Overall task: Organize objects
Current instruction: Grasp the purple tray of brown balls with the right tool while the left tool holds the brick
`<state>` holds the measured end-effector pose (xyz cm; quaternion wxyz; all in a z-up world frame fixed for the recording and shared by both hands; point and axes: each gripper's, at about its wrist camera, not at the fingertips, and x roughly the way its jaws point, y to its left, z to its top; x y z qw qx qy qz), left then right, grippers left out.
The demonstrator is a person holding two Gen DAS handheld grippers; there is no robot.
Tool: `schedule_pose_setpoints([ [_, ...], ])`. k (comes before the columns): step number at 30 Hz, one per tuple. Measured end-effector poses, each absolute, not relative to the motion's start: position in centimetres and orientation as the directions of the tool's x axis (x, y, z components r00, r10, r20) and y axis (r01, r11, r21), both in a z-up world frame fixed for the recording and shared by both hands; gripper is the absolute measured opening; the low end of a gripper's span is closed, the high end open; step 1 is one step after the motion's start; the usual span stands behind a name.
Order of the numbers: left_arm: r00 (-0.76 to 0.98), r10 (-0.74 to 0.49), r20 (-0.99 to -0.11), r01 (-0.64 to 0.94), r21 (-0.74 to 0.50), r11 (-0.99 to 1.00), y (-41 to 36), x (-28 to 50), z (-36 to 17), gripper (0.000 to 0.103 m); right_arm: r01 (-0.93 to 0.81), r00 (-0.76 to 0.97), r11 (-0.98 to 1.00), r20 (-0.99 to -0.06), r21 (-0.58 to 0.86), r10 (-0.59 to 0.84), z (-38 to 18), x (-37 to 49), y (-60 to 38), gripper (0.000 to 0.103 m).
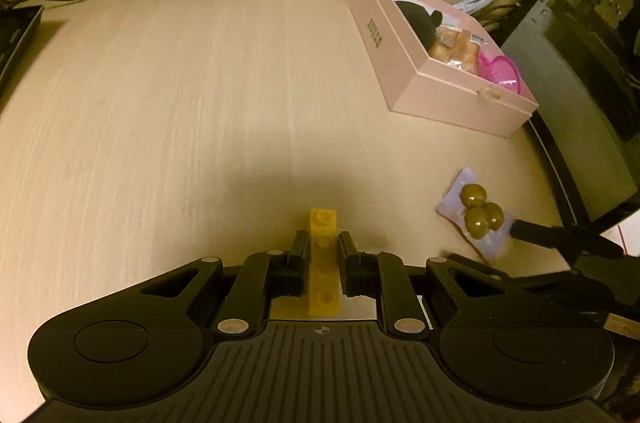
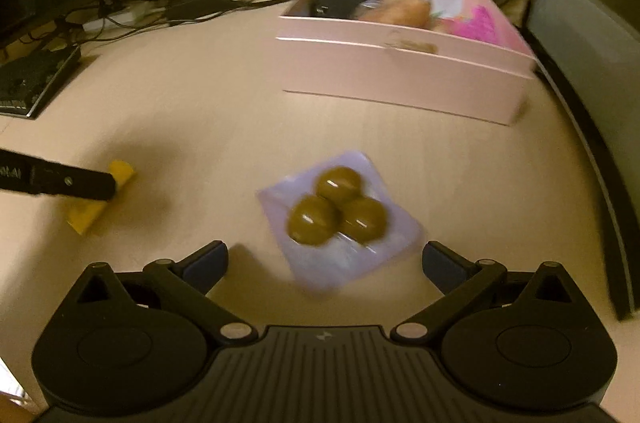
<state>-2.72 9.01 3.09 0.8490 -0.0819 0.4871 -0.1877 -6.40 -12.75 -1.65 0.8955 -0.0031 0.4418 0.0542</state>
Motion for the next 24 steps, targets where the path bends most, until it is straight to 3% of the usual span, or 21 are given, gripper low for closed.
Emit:
schedule_pose_setpoints([
  [12, 0.473, -0.386, -0.792, 0.249, -0.300, 0.921, 9.2, -3.2, 3.8, 0.017, -0.259, 0.607, 0.966, -0.778, -0.004, 0.160, -1.9, -4.0, -8.7, 0.103],
  [16, 0.476, -0.376, -0.795, 0.249, -0.288, 0.925, 9.2, -3.4, 3.7, 0.017, -0.238, 0.608, 0.971, -0.781, -0.010, 0.141, -1.7, -5.3, -10.8, 0.103],
  [21, 0.475, -0.378, -0.794, 0.249, -0.290, 0.924, 9.3, -3.6, 3.7, 0.017, -0.103, 0.630, 0.992, -0.776, -0.070, 0.011, -1.5, -5.5, -14.2, 0.103],
  [24, 0.478, -0.374, -0.795, 0.244, -0.289, 0.926, 9.5, -3.7, 3.7, 0.017, -0.085, 0.637, 0.996, -0.770, -0.014, 0.044, -0.7, -5.7, -14.8, 0.103],
])
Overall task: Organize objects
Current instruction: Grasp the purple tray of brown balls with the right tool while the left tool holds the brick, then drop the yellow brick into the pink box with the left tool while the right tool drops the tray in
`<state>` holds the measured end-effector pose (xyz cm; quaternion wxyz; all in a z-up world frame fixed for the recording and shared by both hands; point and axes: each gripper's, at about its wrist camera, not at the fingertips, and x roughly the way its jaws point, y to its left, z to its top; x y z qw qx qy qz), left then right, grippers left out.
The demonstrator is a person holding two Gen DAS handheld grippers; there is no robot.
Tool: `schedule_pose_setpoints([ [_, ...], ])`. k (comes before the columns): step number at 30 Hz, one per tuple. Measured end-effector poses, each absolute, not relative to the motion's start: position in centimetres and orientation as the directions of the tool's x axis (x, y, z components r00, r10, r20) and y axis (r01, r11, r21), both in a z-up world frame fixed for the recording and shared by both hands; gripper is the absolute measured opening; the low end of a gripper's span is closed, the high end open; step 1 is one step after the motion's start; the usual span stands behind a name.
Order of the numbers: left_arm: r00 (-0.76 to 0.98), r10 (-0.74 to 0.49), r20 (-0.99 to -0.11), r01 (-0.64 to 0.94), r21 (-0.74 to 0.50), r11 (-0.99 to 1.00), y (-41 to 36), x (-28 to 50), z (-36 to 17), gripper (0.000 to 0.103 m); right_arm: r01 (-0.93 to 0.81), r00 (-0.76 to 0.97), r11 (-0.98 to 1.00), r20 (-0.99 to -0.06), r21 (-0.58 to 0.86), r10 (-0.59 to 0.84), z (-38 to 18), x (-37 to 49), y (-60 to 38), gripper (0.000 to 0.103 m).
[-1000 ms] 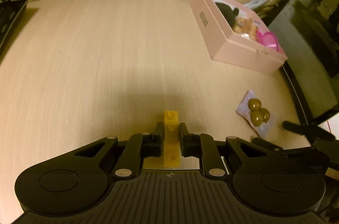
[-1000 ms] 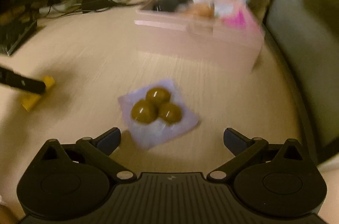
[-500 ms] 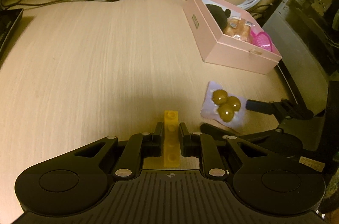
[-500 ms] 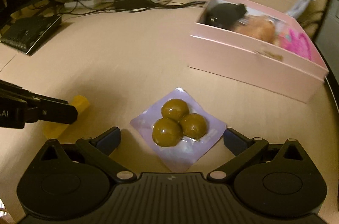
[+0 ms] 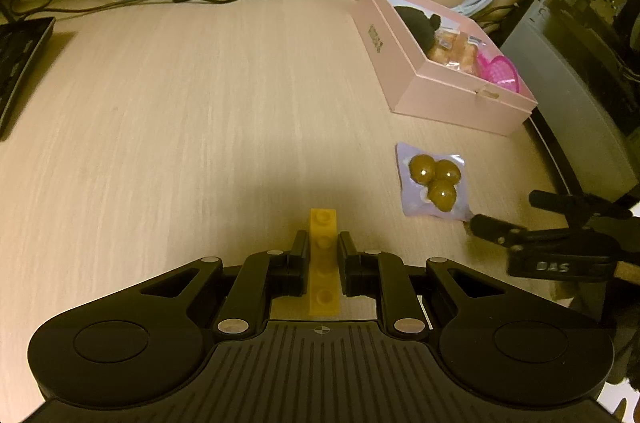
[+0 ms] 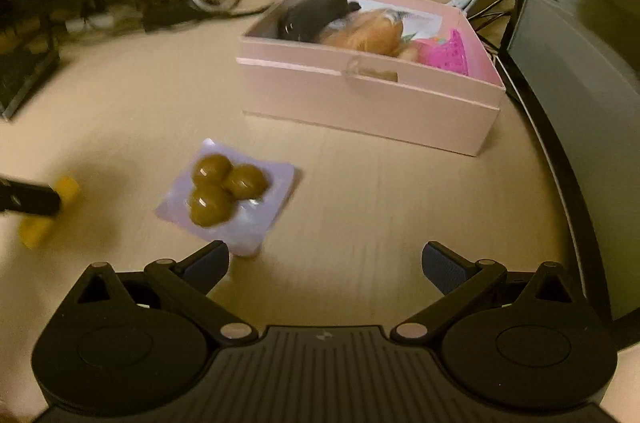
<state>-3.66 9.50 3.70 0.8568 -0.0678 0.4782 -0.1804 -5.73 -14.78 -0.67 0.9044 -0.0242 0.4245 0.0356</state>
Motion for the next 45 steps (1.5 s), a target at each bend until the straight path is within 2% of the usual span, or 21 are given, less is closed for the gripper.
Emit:
schedule_pose_setpoints([
  [3, 0.484, -0.368, -0.794, 0.242, -0.283, 0.928, 9.7, -3.6, 3.8, 0.017, -0.117, 0.641, 0.993, -0.761, 0.030, 0.099, -0.2, -5.5, -13.4, 0.103],
  [10, 0.487, -0.368, -0.792, 0.239, -0.284, 0.928, 10.0, -3.7, 3.9, 0.017, -0.086, 0.613, 0.992, -0.781, 0.088, 0.122, -1.5, -2.0, -9.7, 0.103],
  [13, 0.480, -0.371, -0.795, 0.236, -0.290, 0.928, 10.1, -3.8, 3.7, 0.017, -0.108, 0.617, 0.993, -0.780, 0.049, 0.106, -1.9, -1.2, -8.8, 0.103],
  [16, 0.474, -0.374, -0.797, 0.231, -0.297, 0.927, 10.3, -4.0, 3.4, 0.017, -0.143, 0.622, 0.990, -0.777, 0.006, 0.094, -1.8, -1.7, -8.8, 0.097],
  [22, 0.470, -0.375, -0.799, 0.219, -0.306, 0.926, 10.7, -4.1, 3.2, 0.017, -0.157, 0.659, 0.982, -0.751, -0.103, 0.027, -1.5, -4.8, -10.9, 0.099],
  [26, 0.468, -0.377, -0.799, 0.225, -0.305, 0.925, 10.8, -4.4, 3.2, 0.017, -0.153, 0.651, 0.988, -0.754, -0.012, 0.092, -0.9, -5.5, -12.4, 0.103],
  [32, 0.465, -0.379, -0.800, 0.243, -0.297, 0.924, 10.9, -4.8, 3.5, 0.017, -0.142, 0.653, 0.990, -0.750, 0.014, 0.104, -1.4, -3.2, -11.6, 0.103],
  [34, 0.462, -0.383, -0.800, 0.246, -0.299, 0.922, 11.1, -5.0, 3.5, 0.017, -0.146, 0.638, 0.989, -0.761, 0.025, 0.113, -1.9, -2.3, -11.1, 0.097],
  [37, 0.462, -0.393, -0.795, 0.253, -0.307, 0.918, 11.3, -5.1, 3.6, 0.017, -0.164, 0.642, 0.986, -0.758, 0.008, 0.113, -1.3, -2.4, -10.2, 0.076],
  [45, 0.475, -0.445, -0.759, 0.301, -0.334, 0.893, 9.6, -3.9, 4.2, 0.017, -0.158, 0.656, 0.987, -0.746, 0.008, 0.111, 1.6, -6.2, -11.1, 0.076],
])
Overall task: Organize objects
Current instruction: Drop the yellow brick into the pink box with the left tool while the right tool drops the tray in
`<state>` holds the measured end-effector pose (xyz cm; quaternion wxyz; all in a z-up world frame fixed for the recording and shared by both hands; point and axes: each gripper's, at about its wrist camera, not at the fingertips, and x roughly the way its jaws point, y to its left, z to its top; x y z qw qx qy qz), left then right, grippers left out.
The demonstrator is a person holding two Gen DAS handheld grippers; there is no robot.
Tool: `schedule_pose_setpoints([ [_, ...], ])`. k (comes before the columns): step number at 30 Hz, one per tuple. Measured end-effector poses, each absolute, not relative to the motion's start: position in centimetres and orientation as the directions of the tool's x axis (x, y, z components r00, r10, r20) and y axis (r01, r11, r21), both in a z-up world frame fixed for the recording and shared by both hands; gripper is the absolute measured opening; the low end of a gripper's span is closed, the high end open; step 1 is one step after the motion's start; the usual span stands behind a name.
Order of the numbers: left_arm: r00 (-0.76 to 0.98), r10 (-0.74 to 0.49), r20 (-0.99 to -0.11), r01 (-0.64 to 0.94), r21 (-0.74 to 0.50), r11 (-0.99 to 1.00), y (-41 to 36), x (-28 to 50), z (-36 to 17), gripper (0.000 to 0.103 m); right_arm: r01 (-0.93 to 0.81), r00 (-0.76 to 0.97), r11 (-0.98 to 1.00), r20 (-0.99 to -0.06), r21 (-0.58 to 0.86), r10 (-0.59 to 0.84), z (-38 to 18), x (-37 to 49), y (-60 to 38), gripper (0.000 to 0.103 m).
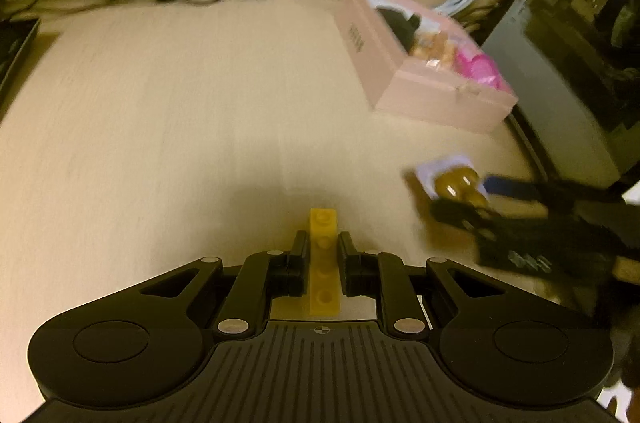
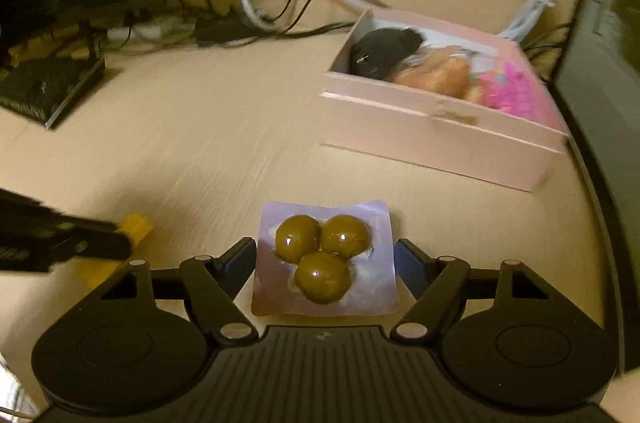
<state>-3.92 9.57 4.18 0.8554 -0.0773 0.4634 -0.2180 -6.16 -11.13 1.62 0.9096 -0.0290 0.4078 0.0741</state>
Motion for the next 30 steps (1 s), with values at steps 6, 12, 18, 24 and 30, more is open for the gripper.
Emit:
schedule_pose_setpoints([
  [6, 0.530, -0.525, -0.667, 0.421, -0.331, 0.845, 5.3, 0.8, 8.9, 0.017, -0.074, 0.715, 0.997, -0.695, 0.034, 0.077, 5.2, -8.8, -15.2, 0.076],
  [12, 0.573, -0.577, -0.582, 0.486, -0.326, 0.811, -0.6, 7.4, 10.9, 0.017, -0.002, 0.748, 0.999, -0.663, 0.047, 0.032, 6.2, -9.8, -17.7, 0.076],
  [18, 0.549, -0.543, -0.635, 0.406, -0.366, 0.838, -3.7, 12.1, 6.5, 0.019, 0.052, 0.741, 0.996, -0.671, 0.073, 0.011, 5.6, -10.6, -20.0, 0.076],
  [24, 0.575, -0.564, -0.592, 0.346, -0.450, 0.824, -0.3, 10.9, 6.9, 0.019, 0.081, 0.724, 0.993, -0.690, 0.083, -0.001, 4.6, -10.5, -21.7, 0.076],
  [30, 0.558, -0.516, -0.650, 0.280, -0.438, 0.854, 4.6, 6.4, 6.2, 0.019, 0.055, 0.775, 0.982, -0.628, 0.179, 0.071, 7.9, -6.3, -22.4, 0.076],
])
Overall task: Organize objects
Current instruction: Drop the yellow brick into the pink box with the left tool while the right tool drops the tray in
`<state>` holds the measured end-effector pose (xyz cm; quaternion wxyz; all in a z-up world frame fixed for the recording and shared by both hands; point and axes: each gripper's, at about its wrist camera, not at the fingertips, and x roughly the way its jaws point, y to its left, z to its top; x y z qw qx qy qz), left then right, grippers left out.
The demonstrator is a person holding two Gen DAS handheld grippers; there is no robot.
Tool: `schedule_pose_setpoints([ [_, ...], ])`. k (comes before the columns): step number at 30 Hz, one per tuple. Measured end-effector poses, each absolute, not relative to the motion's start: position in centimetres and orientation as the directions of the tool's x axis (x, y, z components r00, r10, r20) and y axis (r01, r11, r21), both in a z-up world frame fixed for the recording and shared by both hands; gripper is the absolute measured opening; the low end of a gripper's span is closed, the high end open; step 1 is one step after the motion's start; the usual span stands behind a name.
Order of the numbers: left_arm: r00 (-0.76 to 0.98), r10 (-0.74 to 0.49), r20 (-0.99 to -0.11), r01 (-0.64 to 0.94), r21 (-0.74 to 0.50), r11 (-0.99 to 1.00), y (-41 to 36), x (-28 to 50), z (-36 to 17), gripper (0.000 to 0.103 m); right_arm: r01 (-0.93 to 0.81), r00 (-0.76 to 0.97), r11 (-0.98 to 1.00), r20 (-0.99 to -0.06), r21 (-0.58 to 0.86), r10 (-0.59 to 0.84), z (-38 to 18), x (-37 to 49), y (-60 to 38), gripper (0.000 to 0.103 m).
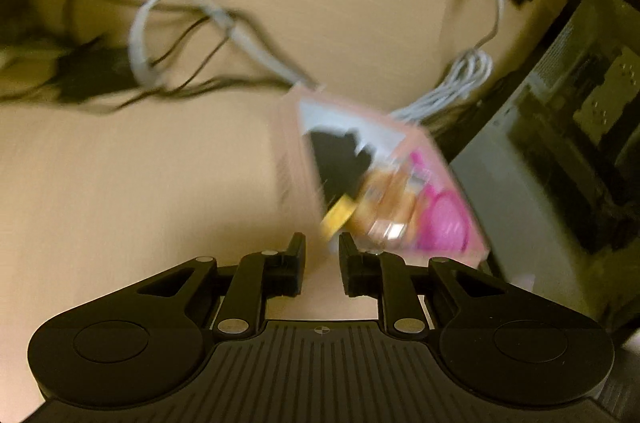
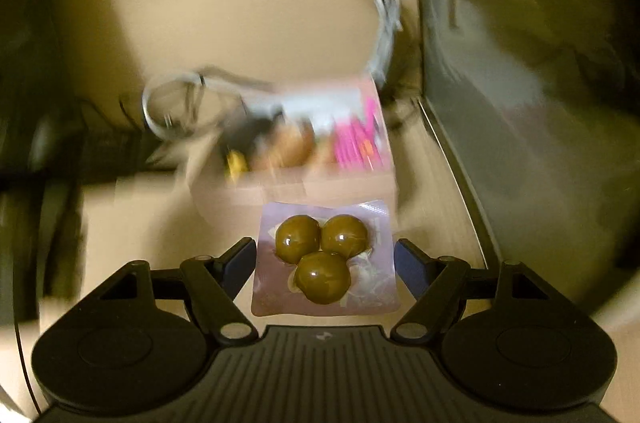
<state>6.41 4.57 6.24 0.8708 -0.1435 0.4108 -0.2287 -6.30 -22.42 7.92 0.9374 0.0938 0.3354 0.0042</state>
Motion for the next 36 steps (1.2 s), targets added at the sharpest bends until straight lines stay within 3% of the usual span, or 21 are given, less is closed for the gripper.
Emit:
schedule_pose_setpoints([
  [6, 0.515, -0.500, -0.696, 0.249, -0.437, 0.864, 7.4, 2.7, 4.4, 0.019, 0.027, 0.845, 0.992, -0.533, 0.123, 0.043, 12.4, 3.2, -20.9, 0.076],
  [10, 0.487, -0.496, -0.719, 0.224, -0.446, 0.867, 7.6, 2.5, 3.4, 0.019, 0.054, 0.823, 0.994, -0.569, 0.092, 0.008, 12.2, 8.9, -20.5, 0.080],
  [15, 0.534, -0.495, -0.685, 0.191, -0.473, 0.860, 7.9, 3.6, 4.0, 0.019, 0.078, 0.809, 0.991, -0.588, 0.107, 0.000, 10.0, 4.6, -22.0, 0.080],
  [21, 0.568, -0.558, -0.606, 0.271, -0.502, 0.821, 5.3, 7.2, 6.3, 0.019, 0.067, 0.758, 0.997, -0.648, -0.046, -0.081, 5.6, -0.2, -22.4, 0.080],
  [27, 0.554, -0.481, -0.680, 0.298, -0.377, 0.877, 0.9, 10.3, 5.6, 0.020, 0.096, 0.716, 0.987, -0.679, -0.132, -0.161, 2.9, 0.8, -21.8, 0.080],
  [29, 0.552, -0.412, -0.725, 0.283, -0.302, 0.910, 0.4, 10.7, 4.9, 0.036, 0.110, 0.711, 0.982, -0.679, -0.150, -0.184, 2.5, 1.4, -21.8, 0.080],
  [31, 0.567, -0.364, -0.739, 0.254, -0.263, 0.931, 0.8, 10.8, 4.5, 0.069, 0.111, 0.716, 0.980, -0.671, -0.164, -0.193, 2.4, 1.9, -21.5, 0.080],
  [33, 0.580, -0.337, -0.742, 0.221, -0.255, 0.941, 2.1, 10.8, 4.2, 0.085, 0.086, 0.724, 0.982, -0.666, -0.170, -0.179, 2.6, 2.5, -20.5, 0.080],
  [36, 0.606, -0.319, -0.729, 0.158, -0.282, 0.946, 4.7, 11.3, 3.9, 0.090, 0.035, 0.734, 0.986, -0.665, -0.166, -0.138, 2.4, 3.4, -18.6, 0.080],
])
